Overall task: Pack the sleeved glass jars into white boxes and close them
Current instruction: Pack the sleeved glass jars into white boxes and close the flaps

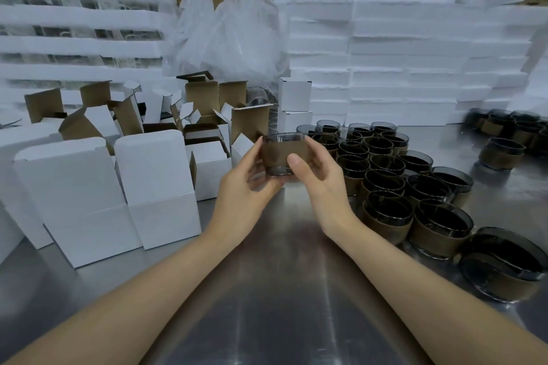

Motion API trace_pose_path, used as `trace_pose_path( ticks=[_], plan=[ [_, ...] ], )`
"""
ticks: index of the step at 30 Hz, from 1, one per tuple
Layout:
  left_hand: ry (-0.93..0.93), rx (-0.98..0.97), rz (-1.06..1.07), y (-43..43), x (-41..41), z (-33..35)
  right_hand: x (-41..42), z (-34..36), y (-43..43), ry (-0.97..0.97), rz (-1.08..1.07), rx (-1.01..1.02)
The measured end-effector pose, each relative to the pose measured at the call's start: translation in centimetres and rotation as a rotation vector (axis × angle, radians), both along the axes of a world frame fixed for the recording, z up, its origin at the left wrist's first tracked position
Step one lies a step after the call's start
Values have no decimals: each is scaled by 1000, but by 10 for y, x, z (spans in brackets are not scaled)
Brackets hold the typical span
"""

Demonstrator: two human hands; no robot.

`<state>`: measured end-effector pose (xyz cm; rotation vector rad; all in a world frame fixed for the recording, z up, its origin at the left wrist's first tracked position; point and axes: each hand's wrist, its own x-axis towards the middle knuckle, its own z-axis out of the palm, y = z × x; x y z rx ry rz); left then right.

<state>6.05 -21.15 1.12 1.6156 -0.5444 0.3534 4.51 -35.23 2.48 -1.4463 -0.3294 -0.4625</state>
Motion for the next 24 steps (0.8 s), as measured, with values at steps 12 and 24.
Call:
trace_pose_path(
  ticks=[12,24],
  plan=[
    [270,-155,-282,4,-1,0,-4,-3,9,-202,-182,-284],
    [141,-211,-161,2,-3,5,-8,1,10,-159,-31,-216]
  ],
)
